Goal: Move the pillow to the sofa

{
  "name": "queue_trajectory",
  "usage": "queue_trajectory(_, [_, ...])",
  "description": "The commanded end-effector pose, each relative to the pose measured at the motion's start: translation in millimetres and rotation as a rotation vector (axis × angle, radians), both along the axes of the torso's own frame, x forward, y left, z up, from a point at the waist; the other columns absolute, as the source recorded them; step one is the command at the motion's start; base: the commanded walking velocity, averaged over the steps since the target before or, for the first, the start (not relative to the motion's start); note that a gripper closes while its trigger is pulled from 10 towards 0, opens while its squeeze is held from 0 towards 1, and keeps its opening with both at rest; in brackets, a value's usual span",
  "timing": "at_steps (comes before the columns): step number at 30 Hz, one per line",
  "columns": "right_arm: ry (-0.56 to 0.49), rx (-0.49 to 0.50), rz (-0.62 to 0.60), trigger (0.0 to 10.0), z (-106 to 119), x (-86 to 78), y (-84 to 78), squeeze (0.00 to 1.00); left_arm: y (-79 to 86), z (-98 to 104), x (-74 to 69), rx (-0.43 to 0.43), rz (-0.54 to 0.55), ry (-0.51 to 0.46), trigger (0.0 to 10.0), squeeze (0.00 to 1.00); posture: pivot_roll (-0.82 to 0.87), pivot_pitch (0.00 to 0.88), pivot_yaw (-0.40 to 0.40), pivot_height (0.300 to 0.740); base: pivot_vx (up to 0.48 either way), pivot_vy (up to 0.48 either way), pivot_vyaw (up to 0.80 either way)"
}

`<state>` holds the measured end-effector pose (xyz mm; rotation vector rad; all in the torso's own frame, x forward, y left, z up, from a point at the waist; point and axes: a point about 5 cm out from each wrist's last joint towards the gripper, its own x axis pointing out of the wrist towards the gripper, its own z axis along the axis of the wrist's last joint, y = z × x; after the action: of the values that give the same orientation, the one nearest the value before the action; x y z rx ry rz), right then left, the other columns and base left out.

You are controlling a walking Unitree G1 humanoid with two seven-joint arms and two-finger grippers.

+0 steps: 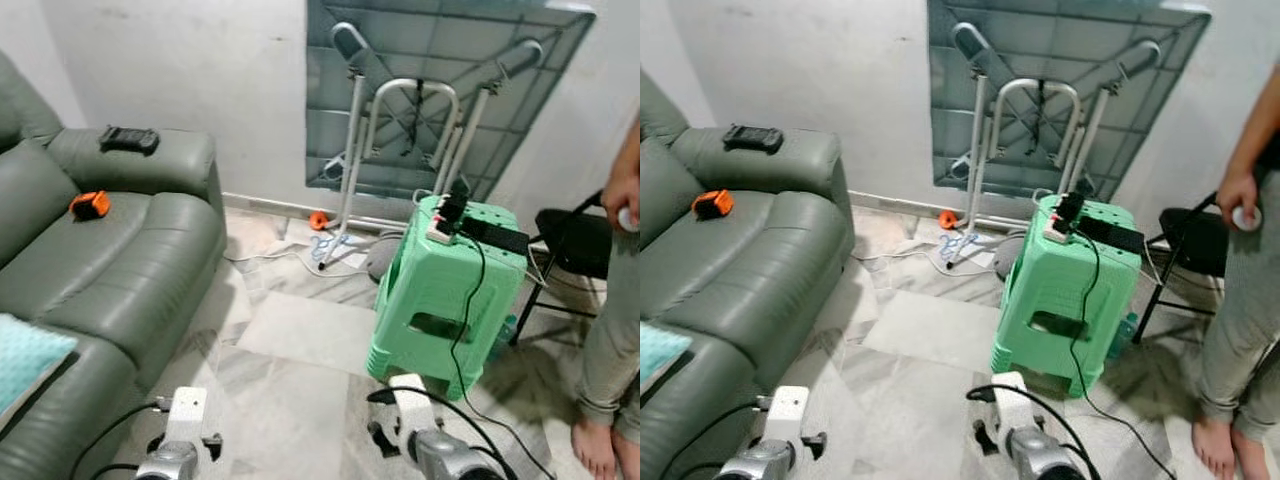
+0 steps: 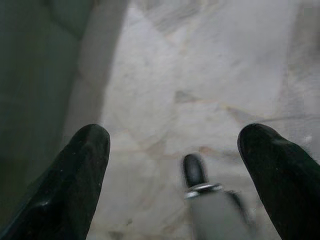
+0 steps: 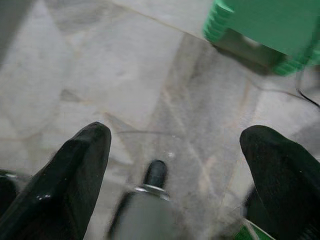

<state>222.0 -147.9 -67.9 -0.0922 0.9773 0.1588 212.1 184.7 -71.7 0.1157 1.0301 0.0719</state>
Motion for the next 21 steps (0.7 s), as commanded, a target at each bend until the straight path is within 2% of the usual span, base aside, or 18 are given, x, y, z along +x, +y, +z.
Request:
queue_trajectory(1, [-0.023,-0.002,-0.001,10.0,3.8,6.2,0.7,0.0,1.8,0.2,-0.1,0.003,0.004,0.0,10.0,0.0,-0.12,0.0,-0.038,0.74,0.259,0.0,0.0])
queue_trajectory(21, [-0.024,-0.011,0.019,10.0,3.9,6.3,1.2,0.0,2.9,0.4,0.1,0.007,0.001,0.0,10.0,0.0,-0.12,0.0,-0.032,0.74,0.414,0.0,0.0])
